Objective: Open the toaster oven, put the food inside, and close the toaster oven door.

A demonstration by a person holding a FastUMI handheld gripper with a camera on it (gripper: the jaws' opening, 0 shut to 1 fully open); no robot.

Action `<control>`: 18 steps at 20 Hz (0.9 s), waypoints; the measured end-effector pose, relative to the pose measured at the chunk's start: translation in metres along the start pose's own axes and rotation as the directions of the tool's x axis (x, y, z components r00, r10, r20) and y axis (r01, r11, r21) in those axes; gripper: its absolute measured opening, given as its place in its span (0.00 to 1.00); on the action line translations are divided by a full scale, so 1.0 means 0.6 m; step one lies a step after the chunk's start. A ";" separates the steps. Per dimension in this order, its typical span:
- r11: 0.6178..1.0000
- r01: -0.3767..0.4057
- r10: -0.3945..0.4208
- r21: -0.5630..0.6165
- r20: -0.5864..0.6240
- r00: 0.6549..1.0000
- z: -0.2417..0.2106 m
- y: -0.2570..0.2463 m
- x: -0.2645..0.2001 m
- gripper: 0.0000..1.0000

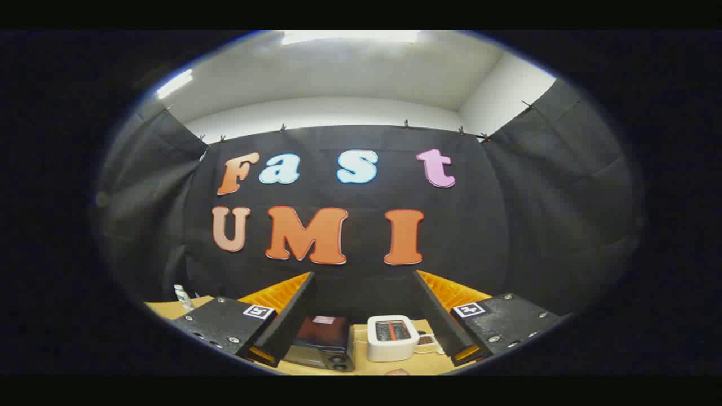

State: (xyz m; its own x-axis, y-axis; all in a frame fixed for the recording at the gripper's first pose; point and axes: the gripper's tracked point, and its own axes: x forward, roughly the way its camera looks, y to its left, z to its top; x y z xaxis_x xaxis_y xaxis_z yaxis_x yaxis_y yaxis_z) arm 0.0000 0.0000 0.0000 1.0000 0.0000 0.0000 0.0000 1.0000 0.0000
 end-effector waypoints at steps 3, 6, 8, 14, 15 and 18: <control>1.000 -0.025 0.025 0.015 -0.001 1.000 0.045 0.057 0.011 0.99; 0.999 -0.048 0.048 0.007 0.001 0.999 0.078 0.100 0.018 0.99; 0.998 -0.066 0.065 0.020 0.002 0.998 0.091 0.123 0.020 0.99; 0.993 -0.117 0.118 0.030 -0.051 0.992 0.071 0.172 0.035 0.99; 0.992 -0.120 0.122 0.037 -0.065 0.990 0.064 0.176 0.040 0.99; 0.989 -0.137 0.142 0.053 -0.108 0.984 0.033 0.197 0.055 0.99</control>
State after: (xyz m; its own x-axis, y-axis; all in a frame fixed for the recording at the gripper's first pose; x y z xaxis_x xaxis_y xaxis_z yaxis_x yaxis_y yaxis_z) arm 0.0327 0.1185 0.0196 0.9839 0.1423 -0.1079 -0.1372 0.9891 0.0533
